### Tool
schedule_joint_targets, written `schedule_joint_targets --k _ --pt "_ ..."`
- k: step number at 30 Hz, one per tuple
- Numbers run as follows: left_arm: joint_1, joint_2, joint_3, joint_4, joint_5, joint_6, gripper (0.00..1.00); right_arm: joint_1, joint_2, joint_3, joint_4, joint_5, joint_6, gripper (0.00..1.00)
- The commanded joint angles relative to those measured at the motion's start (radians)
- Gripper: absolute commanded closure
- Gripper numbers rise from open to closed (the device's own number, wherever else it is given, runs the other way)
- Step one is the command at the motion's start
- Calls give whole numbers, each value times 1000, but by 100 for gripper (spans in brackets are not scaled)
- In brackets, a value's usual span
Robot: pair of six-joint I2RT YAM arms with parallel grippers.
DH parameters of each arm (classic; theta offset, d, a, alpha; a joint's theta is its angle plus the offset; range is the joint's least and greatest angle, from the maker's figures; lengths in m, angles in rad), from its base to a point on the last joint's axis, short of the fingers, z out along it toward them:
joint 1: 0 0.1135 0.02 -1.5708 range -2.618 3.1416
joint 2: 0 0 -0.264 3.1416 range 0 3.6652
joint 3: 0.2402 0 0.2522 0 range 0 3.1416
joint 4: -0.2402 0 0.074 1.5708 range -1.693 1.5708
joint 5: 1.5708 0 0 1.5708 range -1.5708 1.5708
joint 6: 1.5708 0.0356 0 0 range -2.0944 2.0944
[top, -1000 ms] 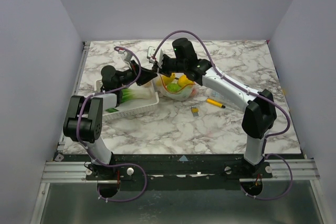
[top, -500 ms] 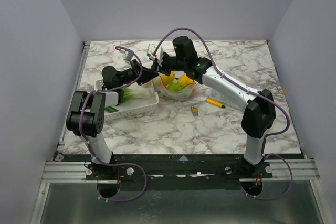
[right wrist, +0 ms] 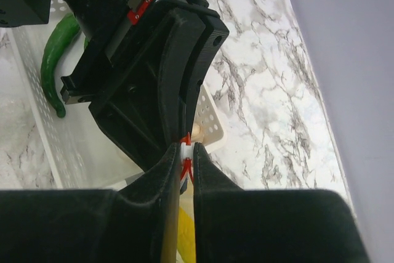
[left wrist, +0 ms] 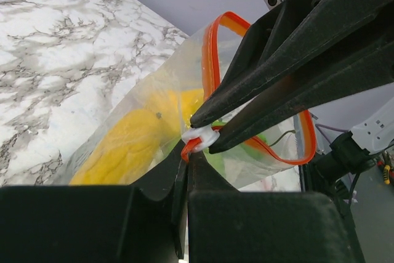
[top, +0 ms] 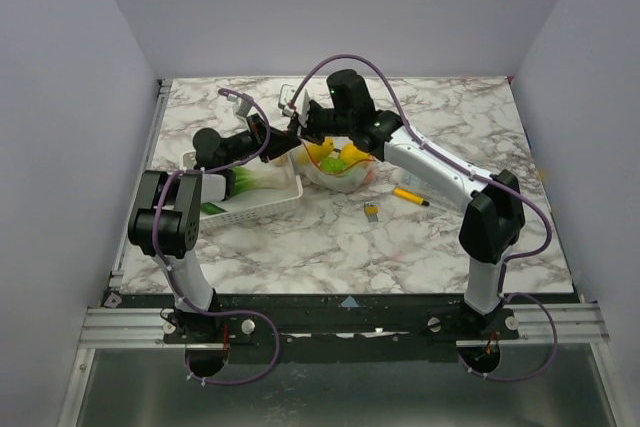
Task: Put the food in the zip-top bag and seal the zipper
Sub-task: Zip the zipper food storage bag at the center of the board.
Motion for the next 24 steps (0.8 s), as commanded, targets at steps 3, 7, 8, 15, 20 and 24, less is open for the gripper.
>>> schedule_joint_targets --k 3,7,8,15,20,24 --pt "5 17 16 88 36 -19 100 12 37 41 -52 68 -46 77" --pt "8 18 11 88 34 -16 100 12 33 35 -41 72 -44 77" --pt "8 17 11 88 34 -17 100 12 38 40 -43 74 -43 78" --pt "10 12 13 95 29 -31 100 12 65 64 -75 71 -53 98" --pt "33 -2 -28 59 -81 -53 100 7 -23 -71 81 175 -27 100" --pt "71 -20 -81 46 -172 -52 100 -46 -87 -111 54 133 -22 100"
